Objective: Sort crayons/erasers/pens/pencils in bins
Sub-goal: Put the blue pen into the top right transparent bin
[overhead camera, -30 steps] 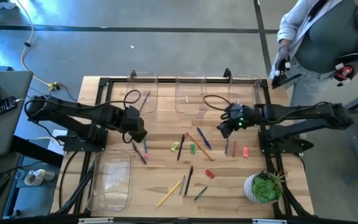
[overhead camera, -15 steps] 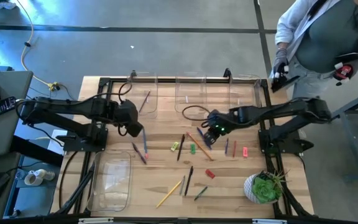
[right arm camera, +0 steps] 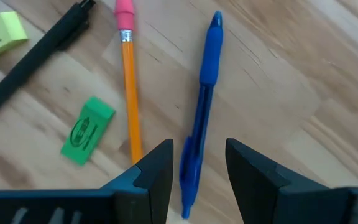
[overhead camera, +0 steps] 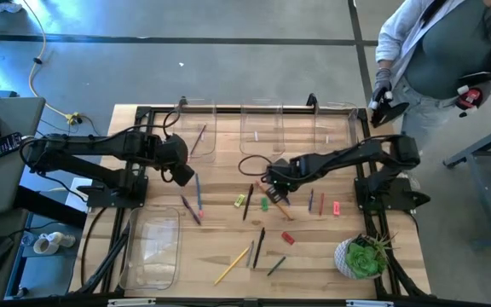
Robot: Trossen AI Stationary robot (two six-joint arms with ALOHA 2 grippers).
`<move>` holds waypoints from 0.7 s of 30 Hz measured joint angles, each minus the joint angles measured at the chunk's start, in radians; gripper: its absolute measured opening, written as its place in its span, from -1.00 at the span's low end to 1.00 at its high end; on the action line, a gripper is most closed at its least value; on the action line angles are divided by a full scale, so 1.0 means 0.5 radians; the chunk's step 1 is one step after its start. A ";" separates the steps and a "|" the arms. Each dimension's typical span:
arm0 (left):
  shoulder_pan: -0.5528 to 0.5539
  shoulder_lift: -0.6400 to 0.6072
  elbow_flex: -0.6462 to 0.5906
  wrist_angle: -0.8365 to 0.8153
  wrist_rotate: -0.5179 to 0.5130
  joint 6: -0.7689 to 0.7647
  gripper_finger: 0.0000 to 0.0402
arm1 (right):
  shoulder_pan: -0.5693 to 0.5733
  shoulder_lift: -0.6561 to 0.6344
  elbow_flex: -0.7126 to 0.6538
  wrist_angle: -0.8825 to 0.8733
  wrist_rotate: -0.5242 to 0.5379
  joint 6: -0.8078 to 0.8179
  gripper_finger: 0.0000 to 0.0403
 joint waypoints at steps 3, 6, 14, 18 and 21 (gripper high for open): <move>0.000 0.000 0.000 0.001 0.000 0.007 -0.42 | 0.000 0.059 0.002 0.055 0.003 0.002 -0.31; 0.000 0.000 0.000 0.001 0.000 0.007 -0.42 | 0.001 0.114 0.002 0.092 0.008 0.012 -0.31; 0.000 0.001 0.000 0.000 0.000 0.007 -0.42 | 0.001 0.212 0.003 0.114 0.057 0.056 -0.31; 0.000 0.001 0.001 0.000 0.000 0.007 -0.42 | 0.000 0.243 0.014 0.095 0.076 0.086 -0.31; 0.000 0.001 0.001 0.000 0.000 0.007 -0.42 | 0.000 0.245 0.012 0.048 0.097 0.136 -0.31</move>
